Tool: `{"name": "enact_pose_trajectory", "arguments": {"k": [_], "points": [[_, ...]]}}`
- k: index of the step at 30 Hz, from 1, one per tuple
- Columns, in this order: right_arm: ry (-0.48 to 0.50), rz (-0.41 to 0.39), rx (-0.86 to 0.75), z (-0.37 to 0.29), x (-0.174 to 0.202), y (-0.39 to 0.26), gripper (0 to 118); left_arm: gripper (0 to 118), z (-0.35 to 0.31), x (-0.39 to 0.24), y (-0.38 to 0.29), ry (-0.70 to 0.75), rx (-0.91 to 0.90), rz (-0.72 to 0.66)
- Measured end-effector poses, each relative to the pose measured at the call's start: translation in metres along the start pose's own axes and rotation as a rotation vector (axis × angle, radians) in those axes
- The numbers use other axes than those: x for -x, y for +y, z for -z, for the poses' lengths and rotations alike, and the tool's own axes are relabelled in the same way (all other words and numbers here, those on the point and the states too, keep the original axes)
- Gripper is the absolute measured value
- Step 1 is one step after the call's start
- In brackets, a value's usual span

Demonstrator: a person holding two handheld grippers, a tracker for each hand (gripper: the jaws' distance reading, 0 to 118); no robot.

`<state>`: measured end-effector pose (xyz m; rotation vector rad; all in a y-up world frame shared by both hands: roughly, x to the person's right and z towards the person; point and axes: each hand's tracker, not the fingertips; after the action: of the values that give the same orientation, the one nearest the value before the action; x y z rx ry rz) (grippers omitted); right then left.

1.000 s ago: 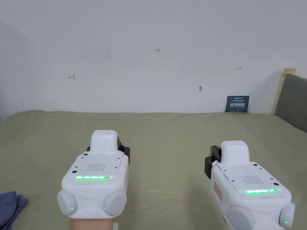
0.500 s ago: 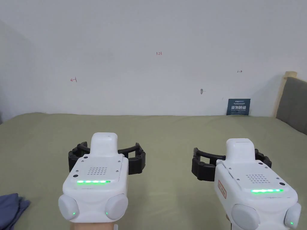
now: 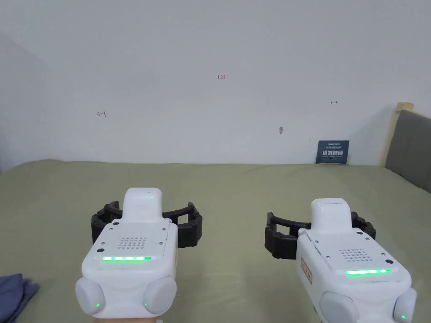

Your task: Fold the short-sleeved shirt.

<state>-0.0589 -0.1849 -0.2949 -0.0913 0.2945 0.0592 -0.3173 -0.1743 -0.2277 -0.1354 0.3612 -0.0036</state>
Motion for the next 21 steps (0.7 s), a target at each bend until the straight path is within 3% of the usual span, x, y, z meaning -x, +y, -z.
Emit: {"name": "enact_pose_trajectory", "arguments": {"k": [16, 21], "points": [[-0.014, -0.003, 0.018, 0.001, -0.001, 0.003, 118, 118, -0.004, -0.002, 0.004, -0.012, 0.001, -0.002], [0.007, 0.035, 0.054, 0.001, -0.002, 0.01, 118, 118, -0.008, -0.002, 0.009, -0.011, 0.002, -0.005]]}}
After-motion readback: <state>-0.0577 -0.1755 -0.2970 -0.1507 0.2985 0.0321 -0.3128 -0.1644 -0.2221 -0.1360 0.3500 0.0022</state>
